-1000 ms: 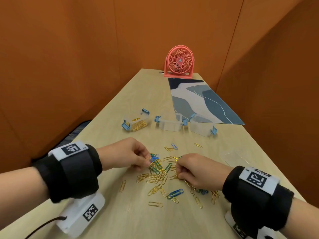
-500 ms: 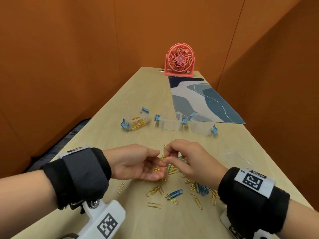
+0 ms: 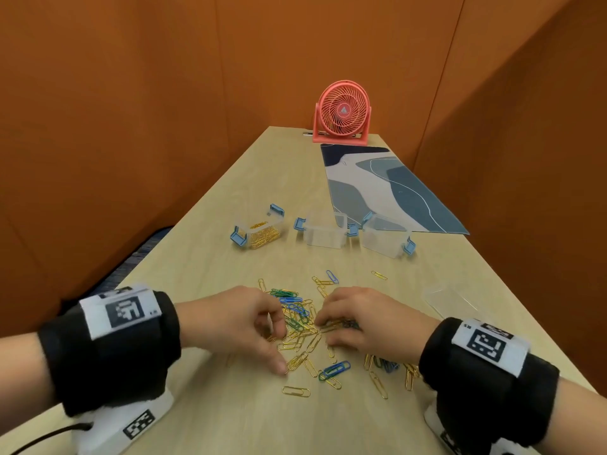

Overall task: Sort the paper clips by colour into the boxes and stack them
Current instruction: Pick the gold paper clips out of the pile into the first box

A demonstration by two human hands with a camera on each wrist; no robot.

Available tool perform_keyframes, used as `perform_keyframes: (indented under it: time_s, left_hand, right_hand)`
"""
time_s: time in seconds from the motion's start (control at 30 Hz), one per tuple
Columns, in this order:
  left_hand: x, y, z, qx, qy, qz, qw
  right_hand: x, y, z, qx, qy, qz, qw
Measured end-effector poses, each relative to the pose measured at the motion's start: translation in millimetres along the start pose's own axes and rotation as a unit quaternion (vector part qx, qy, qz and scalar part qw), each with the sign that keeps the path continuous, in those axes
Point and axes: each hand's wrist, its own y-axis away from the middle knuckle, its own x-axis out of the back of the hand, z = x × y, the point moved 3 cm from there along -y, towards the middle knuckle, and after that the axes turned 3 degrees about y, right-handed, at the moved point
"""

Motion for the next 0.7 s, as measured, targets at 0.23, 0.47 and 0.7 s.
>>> perform_keyframes:
  time_s: [0.23,0.47,0.7]
  left_hand:
    - [-1,-13,3,-0.054,-0.068,0.043,0.995]
    - [-4,-13,6,-0.103,-0.061,0.036,0.992]
    - [-9,-10,5,-0.106,-0.113,0.045,0.987]
  right_hand:
    - [4,3,2,-0.053,0.021,0.026,0.998]
    - [5,3,-8,-0.036,-0.034,0.001,0.999]
    - [5,2,-7,-0.067,-0.041,0.003,0.997]
